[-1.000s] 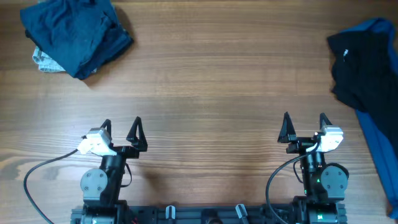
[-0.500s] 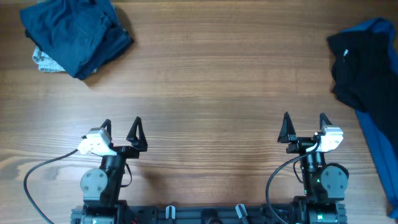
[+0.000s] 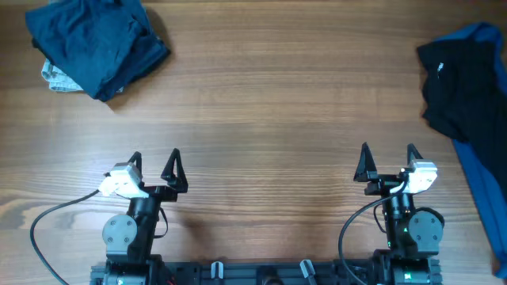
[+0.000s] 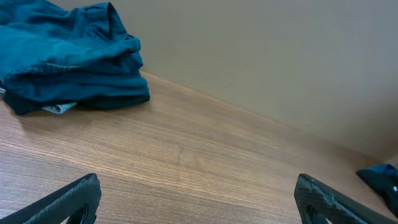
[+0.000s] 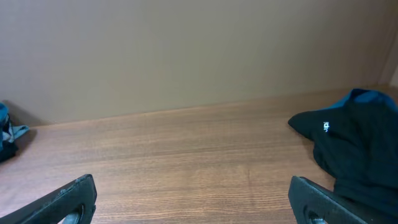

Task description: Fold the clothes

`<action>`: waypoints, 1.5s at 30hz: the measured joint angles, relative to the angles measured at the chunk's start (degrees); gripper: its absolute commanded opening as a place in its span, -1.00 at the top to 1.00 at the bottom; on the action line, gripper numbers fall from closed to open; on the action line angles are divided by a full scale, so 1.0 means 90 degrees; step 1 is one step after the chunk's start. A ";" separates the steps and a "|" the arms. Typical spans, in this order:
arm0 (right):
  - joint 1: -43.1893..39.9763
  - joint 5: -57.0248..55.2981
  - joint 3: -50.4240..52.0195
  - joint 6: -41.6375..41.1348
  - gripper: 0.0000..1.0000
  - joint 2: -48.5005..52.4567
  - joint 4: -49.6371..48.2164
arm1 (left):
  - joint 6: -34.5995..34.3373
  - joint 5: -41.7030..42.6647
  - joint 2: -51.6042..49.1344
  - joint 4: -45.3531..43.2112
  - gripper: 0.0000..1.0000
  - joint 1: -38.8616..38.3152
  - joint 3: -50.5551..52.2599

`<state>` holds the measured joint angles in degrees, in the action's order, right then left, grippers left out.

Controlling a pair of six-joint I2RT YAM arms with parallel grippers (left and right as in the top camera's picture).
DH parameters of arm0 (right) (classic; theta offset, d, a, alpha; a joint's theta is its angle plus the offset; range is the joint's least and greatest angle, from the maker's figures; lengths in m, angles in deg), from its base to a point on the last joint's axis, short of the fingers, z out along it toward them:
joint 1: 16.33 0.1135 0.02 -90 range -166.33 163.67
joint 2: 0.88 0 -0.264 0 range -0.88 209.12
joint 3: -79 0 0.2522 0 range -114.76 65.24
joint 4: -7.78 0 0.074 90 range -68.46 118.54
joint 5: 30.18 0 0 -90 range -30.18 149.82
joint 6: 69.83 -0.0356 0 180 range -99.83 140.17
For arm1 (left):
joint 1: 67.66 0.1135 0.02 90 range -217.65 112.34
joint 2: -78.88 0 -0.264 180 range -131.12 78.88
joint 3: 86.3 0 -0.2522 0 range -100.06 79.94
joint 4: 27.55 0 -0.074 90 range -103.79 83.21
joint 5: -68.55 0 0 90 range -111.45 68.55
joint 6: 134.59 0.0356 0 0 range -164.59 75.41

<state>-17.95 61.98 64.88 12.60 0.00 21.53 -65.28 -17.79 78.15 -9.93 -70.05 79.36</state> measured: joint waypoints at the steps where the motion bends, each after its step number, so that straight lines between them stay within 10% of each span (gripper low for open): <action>1: 0.0000 0.0000 0.0000 0.0000 -1.00 0.0000 0.0000 | 0.0002 0.0000 0.0000 0.0000 -0.99 0.0000 0.0000; 45: 0.0000 0.0051 0.0000 -0.0107 -0.99 0.0000 -0.0199 | 0.0002 0.0000 0.0000 0.0000 -1.00 0.0000 0.0000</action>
<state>-17.95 62.43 64.88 11.63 0.00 19.74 -65.26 -17.79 78.15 -9.93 -70.05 79.36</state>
